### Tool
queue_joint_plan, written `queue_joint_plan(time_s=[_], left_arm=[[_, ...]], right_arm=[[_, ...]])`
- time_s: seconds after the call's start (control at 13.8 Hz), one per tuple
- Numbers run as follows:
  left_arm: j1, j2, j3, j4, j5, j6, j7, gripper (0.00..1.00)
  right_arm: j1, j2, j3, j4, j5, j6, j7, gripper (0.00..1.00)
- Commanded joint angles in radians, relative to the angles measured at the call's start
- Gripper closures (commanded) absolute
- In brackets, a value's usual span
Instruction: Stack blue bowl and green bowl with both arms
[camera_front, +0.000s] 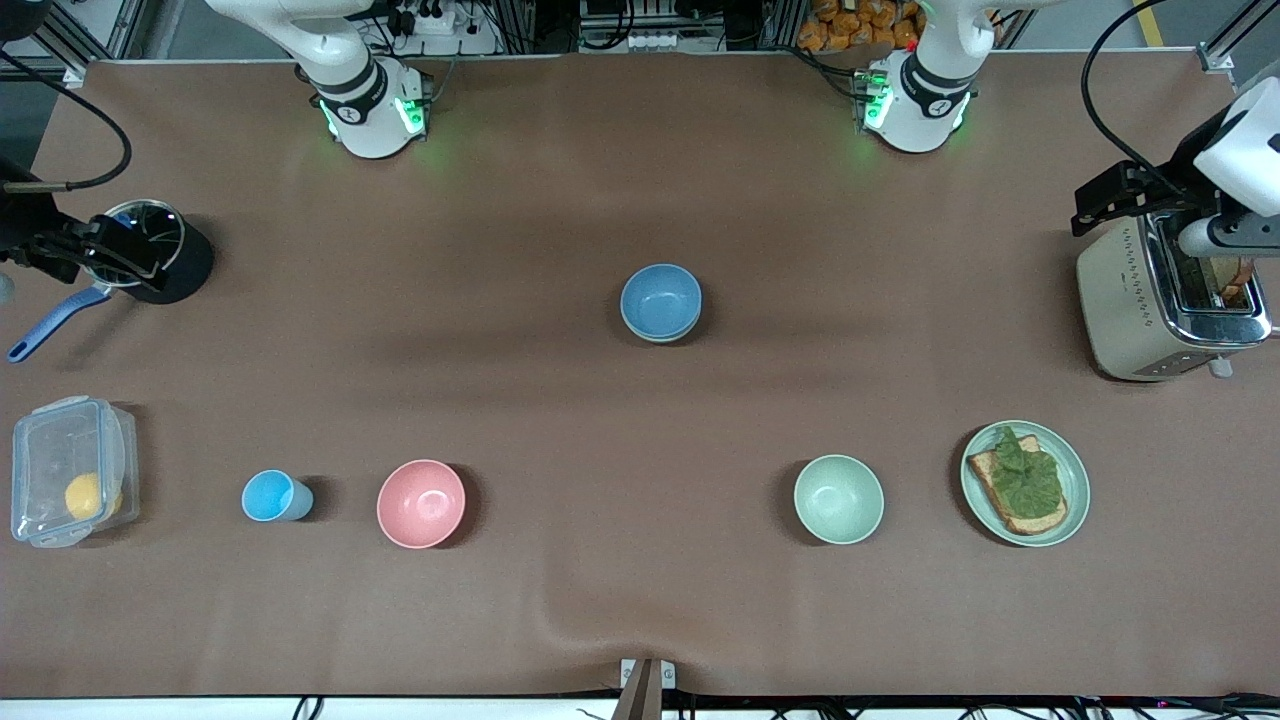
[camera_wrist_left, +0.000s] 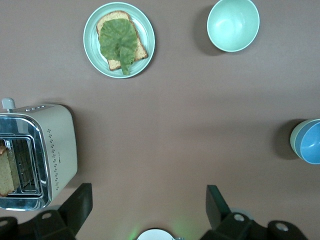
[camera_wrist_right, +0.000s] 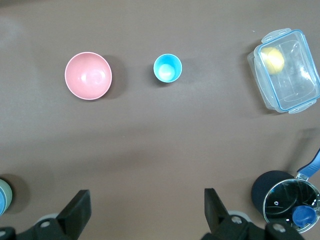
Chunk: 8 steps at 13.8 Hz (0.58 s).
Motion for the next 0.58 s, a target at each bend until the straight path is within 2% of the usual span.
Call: queue_joint_plan(time_s=[0.0,0.51], left_arm=[[0.009,0.007,-0.01,0.011,0.03,0.018,-0.003,0.0],[-0.014,0.007,-0.002,0.005,0.037,0.035,-0.005,0.0]], right_arm=[[0.007,-0.022,-0.004,-0.013,0.008,-0.005,-0.01,0.0],[0.005,-0.02,-0.004,-0.015,0.008,-0.005,-0.01,0.0]])
